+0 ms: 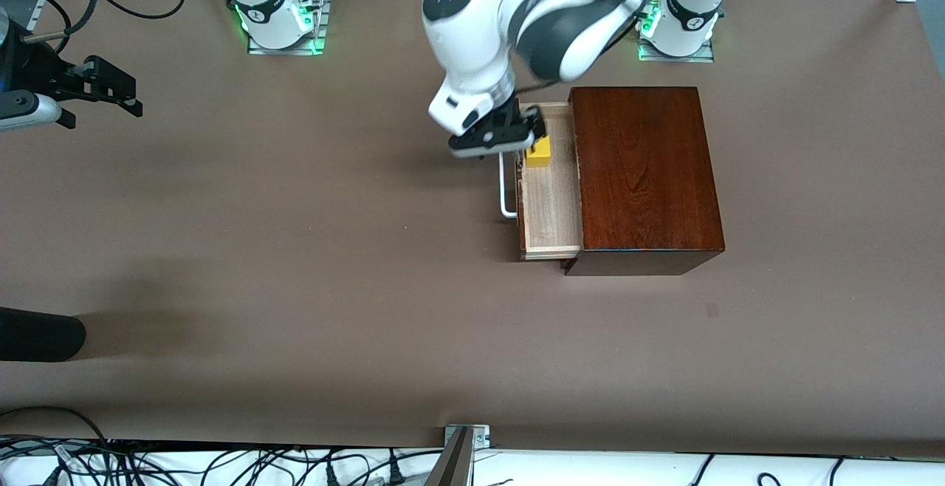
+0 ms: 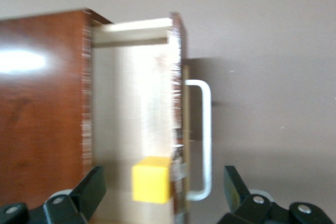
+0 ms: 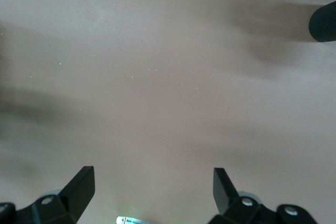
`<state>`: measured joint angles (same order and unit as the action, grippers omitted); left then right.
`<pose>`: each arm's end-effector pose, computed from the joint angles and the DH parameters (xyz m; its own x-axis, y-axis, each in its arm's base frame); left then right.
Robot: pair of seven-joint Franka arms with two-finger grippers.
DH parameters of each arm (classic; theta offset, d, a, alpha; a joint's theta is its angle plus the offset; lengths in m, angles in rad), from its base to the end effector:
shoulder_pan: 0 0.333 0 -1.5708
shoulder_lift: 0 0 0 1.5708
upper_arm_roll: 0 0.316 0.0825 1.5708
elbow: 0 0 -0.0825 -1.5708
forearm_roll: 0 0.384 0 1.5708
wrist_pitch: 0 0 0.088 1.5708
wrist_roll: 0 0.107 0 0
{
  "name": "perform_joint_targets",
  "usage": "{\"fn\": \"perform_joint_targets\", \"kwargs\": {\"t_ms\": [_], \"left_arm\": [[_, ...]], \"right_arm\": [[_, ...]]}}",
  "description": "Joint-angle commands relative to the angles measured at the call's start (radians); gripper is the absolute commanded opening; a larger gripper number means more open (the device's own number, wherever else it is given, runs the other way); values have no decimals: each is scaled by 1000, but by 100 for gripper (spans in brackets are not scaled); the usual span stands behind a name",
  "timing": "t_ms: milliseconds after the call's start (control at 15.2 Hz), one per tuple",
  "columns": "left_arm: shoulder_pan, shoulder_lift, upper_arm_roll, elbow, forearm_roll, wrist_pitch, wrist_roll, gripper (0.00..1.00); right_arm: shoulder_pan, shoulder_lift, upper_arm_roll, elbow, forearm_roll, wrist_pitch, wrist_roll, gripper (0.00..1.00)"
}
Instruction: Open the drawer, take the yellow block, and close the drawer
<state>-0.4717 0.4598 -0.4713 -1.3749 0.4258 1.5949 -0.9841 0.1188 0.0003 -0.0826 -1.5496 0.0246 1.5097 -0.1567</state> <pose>0.4676 -0.4758 0.4612 0.9975 0.0029 0.0706 0.0223 -0.9610 -0.2755 0.5480 0.0226 0.6291 0.9805 0.1931 -0.0358 0.1921 -0.9809 -0.0305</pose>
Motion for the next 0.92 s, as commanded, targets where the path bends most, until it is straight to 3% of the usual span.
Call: {"fn": "perform_joint_targets", "kwargs": {"t_ms": [0,328,657,723,854], "left_arm": [[91,-94,-1,0,-69,-75,154,100],[327,-196,-3,0,-228,-113,399,100],[626,-245,8,0,-416,-165,807,100],[634,-280,31,-27,-429,-156,879,100],[599,-370,187,-137,-468,-130,952,100]], "right_arm": [[-7,7,3,13,14,9,-6,100],[-5,21,3,10,5,46,-9,100],[30,38,24,13,18,37,-7,100],[33,40,29,10,32,37,-7,100],[35,38,55,10,80,32,-9,100]]}}
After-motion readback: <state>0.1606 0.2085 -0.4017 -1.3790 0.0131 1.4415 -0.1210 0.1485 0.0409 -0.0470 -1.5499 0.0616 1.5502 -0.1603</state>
